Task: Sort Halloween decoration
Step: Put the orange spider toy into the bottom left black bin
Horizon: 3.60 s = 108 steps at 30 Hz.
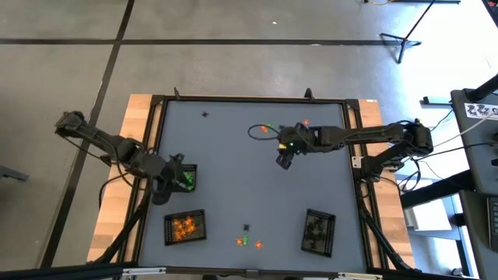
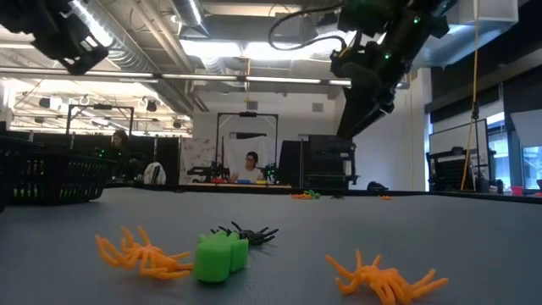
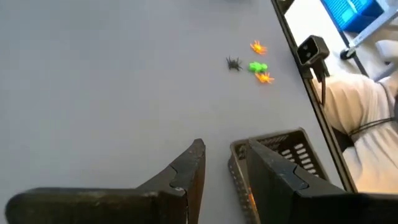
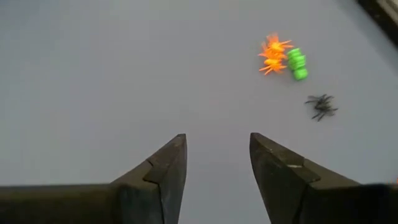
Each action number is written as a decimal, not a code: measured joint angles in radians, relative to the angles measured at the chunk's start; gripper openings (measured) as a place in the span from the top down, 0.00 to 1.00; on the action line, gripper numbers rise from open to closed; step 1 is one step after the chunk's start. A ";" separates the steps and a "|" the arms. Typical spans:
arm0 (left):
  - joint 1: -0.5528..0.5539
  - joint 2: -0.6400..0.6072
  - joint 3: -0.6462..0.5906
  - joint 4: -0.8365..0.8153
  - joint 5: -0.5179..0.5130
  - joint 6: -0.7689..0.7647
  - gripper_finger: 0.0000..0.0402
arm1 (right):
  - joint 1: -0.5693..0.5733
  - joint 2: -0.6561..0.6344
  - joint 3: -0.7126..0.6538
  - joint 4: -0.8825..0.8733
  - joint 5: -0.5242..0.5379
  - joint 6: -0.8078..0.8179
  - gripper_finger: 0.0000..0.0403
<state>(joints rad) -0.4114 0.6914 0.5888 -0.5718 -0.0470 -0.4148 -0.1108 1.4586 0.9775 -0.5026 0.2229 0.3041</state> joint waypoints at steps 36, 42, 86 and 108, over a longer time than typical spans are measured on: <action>0.241 -0.023 0.000 -0.089 0.117 0.050 0.73 | -0.629 0.203 0.002 -0.095 -0.118 -0.021 0.57; 0.241 -0.023 0.000 -0.089 0.116 0.050 0.73 | -0.658 0.250 0.002 -0.081 -0.092 -0.032 0.57; 0.240 -0.023 0.000 -0.043 0.304 -0.005 0.73 | -0.086 0.271 0.233 0.170 -0.498 -0.016 0.99; 0.238 -0.023 0.000 0.058 0.120 0.003 0.73 | 0.265 0.274 0.233 0.673 -0.409 -0.030 0.98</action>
<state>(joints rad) -0.1734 0.6682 0.5888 -0.5140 0.0730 -0.4123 0.1539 1.7325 1.2110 0.1708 -0.1862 0.2738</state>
